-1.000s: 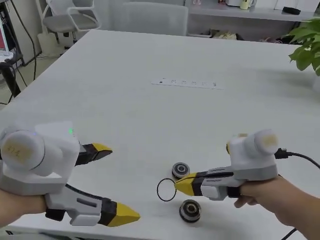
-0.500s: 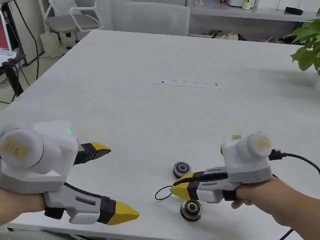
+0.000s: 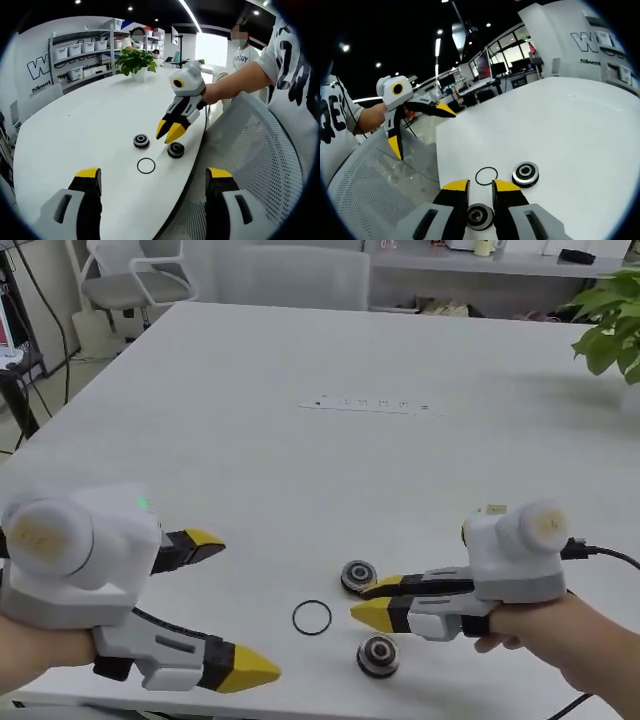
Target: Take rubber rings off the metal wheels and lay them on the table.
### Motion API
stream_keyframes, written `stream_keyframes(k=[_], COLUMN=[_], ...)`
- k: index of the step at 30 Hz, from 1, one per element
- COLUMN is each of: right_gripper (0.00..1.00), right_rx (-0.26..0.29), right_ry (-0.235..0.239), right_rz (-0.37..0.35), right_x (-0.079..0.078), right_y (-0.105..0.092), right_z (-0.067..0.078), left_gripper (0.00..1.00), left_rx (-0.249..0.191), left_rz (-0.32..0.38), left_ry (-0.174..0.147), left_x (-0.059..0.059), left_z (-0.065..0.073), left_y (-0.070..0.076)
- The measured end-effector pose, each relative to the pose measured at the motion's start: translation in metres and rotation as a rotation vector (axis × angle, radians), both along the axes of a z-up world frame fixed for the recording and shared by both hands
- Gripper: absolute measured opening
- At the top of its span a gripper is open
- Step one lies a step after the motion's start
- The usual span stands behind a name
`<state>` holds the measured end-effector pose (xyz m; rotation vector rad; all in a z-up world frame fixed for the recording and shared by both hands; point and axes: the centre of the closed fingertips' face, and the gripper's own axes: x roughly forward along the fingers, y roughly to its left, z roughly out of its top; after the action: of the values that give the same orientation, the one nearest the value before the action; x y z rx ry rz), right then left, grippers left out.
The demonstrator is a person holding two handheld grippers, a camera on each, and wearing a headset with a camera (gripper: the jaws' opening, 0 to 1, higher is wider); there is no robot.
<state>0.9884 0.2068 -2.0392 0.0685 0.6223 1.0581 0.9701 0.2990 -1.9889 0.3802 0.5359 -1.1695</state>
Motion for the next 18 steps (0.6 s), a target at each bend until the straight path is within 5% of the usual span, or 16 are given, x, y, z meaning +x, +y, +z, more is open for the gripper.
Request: stream_keyframes(k=[18], right_gripper=[0.2], right_rx=[0.013], right_ry=[-0.032], right_rz=[-0.038], right_x=[-0.007], right_y=[-0.021], right_z=[0.007], left_gripper=[0.79], left_rx=[0.008], left_rz=[-0.073], left_ry=[0.014], left_x=[0.003], left_z=[-0.001], left_y=[-0.025])
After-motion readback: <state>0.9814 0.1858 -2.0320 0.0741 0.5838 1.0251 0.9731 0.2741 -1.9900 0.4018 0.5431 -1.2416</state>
